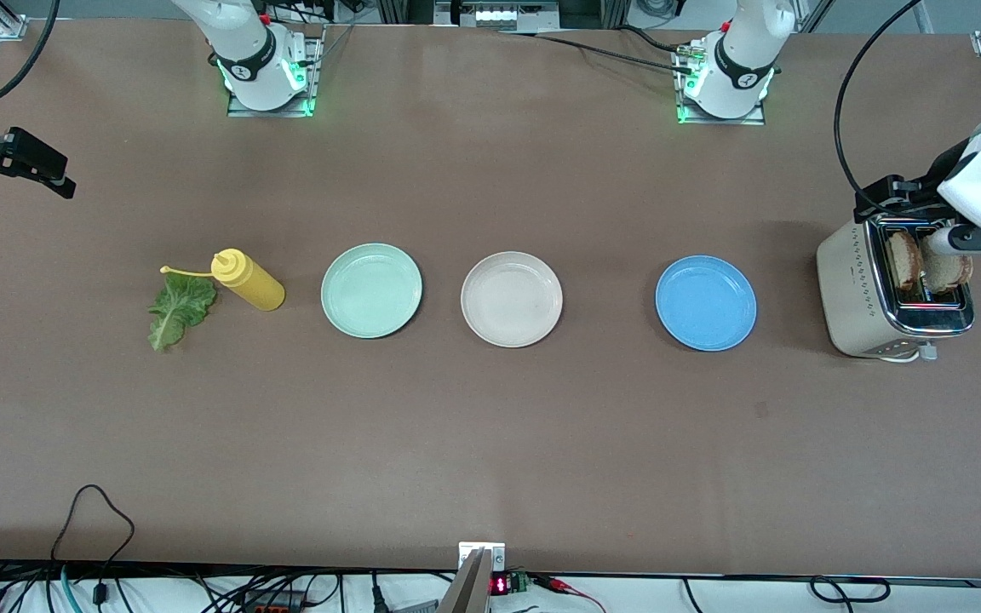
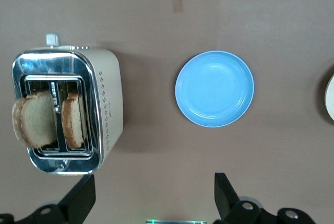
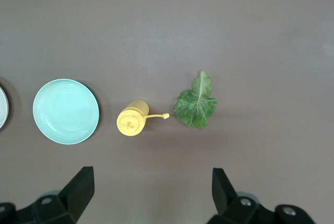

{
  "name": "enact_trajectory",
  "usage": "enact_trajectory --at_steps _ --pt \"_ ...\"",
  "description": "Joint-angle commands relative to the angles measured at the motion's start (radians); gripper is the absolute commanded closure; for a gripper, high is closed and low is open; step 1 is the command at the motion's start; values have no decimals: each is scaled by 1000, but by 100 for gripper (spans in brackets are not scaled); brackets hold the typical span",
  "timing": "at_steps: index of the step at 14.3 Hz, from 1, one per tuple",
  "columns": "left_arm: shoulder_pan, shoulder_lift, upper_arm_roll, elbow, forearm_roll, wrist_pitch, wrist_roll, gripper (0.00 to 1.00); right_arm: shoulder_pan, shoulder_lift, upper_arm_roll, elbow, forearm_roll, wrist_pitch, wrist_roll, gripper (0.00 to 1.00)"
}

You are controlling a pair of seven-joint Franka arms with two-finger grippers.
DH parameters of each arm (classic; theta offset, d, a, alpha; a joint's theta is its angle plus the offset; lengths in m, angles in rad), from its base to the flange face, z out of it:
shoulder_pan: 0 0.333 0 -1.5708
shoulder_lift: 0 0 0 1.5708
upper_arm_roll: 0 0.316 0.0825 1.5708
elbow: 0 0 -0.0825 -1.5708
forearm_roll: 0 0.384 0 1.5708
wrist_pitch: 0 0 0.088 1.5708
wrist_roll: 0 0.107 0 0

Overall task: Make sandwich in beige plate with both arms
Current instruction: 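Move the left gripper toward the bread slices in the toaster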

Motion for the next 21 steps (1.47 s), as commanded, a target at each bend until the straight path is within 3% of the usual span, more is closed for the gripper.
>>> enact_trajectory --at_steps 1,4,11,15,18,21 --pt "4 76 -2 120 17 -88 -30 0 -10 1 7 16 2 -14 -4 0" --pt "21 104 7 140 19 -93 -4 0 -10 1 7 16 2 -14 -4 0" --pt "177 150 7 105 58 -30 182 0 -10 1 7 16 0 -14 -4 0" --pt "311 131 4 -44 80 191 352 0 -10 1 7 16 0 -14 -4 0" --pt "311 122 4 -113 82 275 354 0 -10 1 7 16 0 -14 -4 0" --pt "308 53 -14 -258 82 384 338 0 -10 1 7 16 0 -14 -4 0"
